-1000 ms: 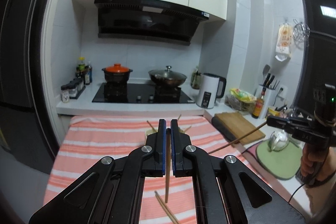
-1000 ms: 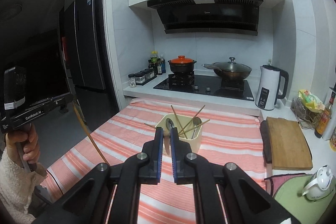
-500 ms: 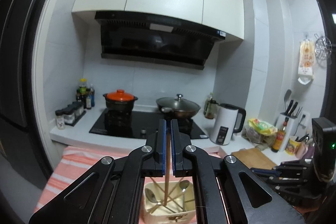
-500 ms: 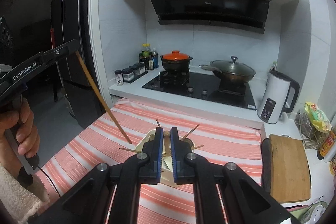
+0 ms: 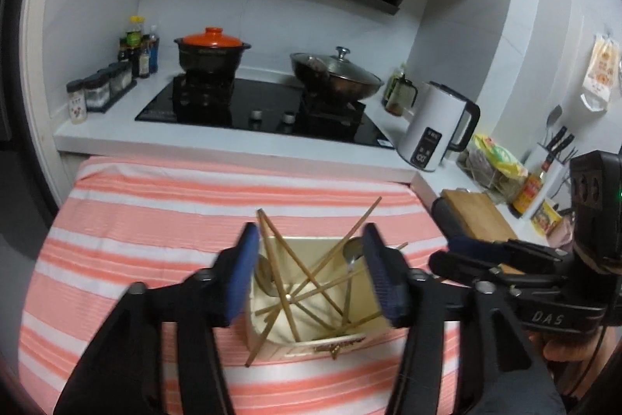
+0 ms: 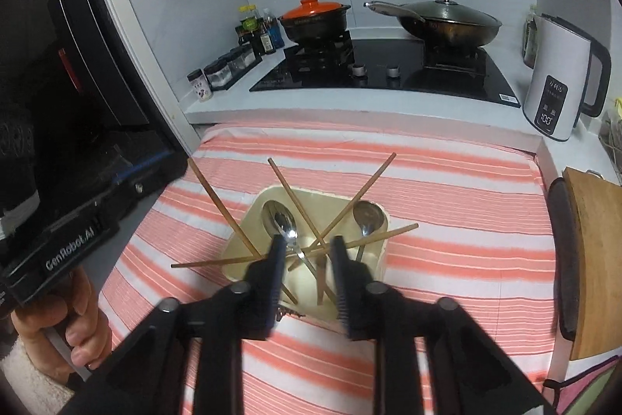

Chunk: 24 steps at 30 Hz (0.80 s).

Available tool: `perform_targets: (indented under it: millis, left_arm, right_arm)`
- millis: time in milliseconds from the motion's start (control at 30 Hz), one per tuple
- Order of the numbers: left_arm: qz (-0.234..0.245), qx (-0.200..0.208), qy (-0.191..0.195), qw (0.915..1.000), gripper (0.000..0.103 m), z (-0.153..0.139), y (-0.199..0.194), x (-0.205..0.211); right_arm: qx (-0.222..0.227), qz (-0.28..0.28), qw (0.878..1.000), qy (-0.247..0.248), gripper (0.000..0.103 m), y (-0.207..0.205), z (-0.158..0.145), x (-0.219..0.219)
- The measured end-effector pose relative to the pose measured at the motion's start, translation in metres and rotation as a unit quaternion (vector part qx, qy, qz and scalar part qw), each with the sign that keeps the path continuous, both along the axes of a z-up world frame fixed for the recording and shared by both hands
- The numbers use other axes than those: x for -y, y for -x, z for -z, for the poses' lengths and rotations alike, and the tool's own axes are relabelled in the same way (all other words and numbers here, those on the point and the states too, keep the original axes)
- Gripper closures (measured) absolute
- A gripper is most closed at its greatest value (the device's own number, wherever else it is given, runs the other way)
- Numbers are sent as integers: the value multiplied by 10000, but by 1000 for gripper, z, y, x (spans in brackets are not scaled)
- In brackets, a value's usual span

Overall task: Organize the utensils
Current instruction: 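Move both tools back toward the last two chopsticks on the cloth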

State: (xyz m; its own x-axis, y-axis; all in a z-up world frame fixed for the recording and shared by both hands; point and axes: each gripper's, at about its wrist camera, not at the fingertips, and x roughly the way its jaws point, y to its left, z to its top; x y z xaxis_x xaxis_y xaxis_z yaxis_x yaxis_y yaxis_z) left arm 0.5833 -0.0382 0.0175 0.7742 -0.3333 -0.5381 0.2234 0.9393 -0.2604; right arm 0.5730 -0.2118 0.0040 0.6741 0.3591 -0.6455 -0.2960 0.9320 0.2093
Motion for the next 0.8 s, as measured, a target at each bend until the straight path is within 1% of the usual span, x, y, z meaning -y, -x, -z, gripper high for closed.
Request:
perform_targets:
  millis: [33,100,133,200,267,367,433,500,567,600,667,700,800]
  left_arm:
    - [-54,24,1,10000,28,-2,7,-6]
    - [7,-78,18,10000,22,-3,23,-18]
    - [54,-158,0,9999,21,-2,31,-24]
    - [116,-271,-142,9995,15,3,57,-34]
    - [198,-366,-378,9984,11,14,88,-43]
    - [303,-628,-692,9952,10,46,137,-52]
    - [330,-832,-822,9926,9,75,172,-56]
    - [224,-1011,-997,9896,9,108,206,-56]
    - [130,-1112,-1038,9883,9,136,230,-55]
    - [55,-1132,-1062,9879,9,147,237,-54]
    - [-151,-1096,-1125,9875,9,166,247,-53]
    - [-250,-1031,-1145,9877,9,172,250,-54]
    - [-470,-934,-1141,9880,9,184,249,-58]
  right_arm:
    - [207,61,9998,-14,49,8,-5,0]
    - [550,149,9984,56,48,27,-14,3]
    - [673,206,9974,117,46,32,-16,4]
    - [888,288,9952,286,41,58,-18,8]
    - [1043,290,9930,468,39,89,-12,12]
    - [1117,331,9897,827,35,141,17,16]
    - [1055,397,9882,1035,34,178,49,18]
    - [851,489,9885,1148,34,215,89,19]
    - [713,570,9883,1218,34,247,120,18]
    - [650,594,9878,1284,34,262,136,15]
    - [562,671,9858,1434,34,281,157,11]
    - [509,703,9854,1466,34,288,165,10]
    - [361,651,9882,1337,34,298,178,6]
